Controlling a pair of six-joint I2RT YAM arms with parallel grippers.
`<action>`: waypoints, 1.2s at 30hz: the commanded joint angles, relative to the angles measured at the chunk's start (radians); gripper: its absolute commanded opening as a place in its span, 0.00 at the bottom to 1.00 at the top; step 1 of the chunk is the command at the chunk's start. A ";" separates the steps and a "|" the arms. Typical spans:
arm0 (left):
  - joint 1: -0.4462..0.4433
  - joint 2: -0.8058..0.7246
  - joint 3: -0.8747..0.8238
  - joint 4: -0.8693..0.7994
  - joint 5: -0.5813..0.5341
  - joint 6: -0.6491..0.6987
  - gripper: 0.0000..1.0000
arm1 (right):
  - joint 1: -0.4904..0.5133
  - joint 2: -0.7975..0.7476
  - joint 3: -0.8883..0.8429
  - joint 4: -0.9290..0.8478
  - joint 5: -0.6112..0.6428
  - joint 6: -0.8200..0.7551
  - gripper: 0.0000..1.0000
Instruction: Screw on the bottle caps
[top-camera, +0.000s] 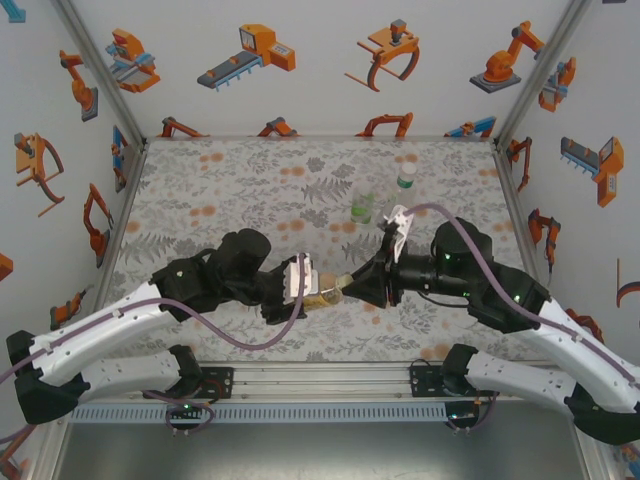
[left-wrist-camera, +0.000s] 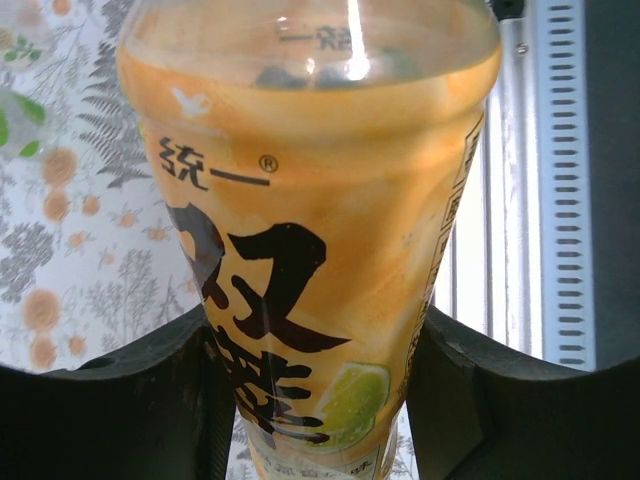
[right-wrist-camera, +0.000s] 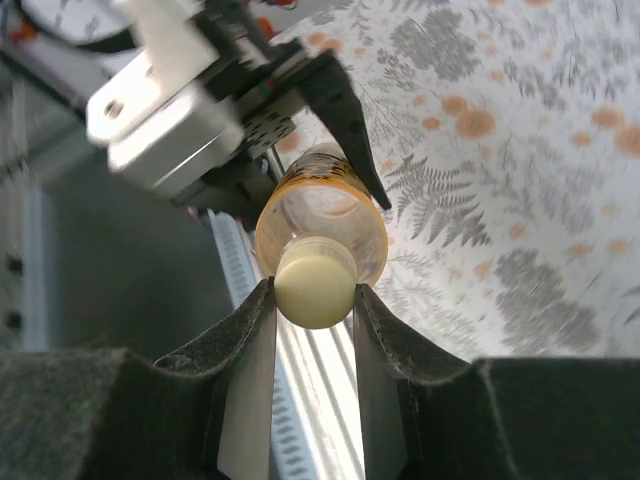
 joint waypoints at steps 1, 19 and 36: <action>-0.008 0.021 0.025 0.051 -0.051 0.019 0.00 | 0.001 0.022 0.005 -0.002 0.252 0.515 0.00; -0.008 0.093 0.049 0.071 -0.028 0.063 0.00 | 0.003 0.062 0.119 -0.226 0.353 0.588 0.37; -0.008 0.066 0.069 0.024 0.162 0.049 0.00 | 0.003 -0.003 0.219 -0.227 -0.224 -0.665 0.58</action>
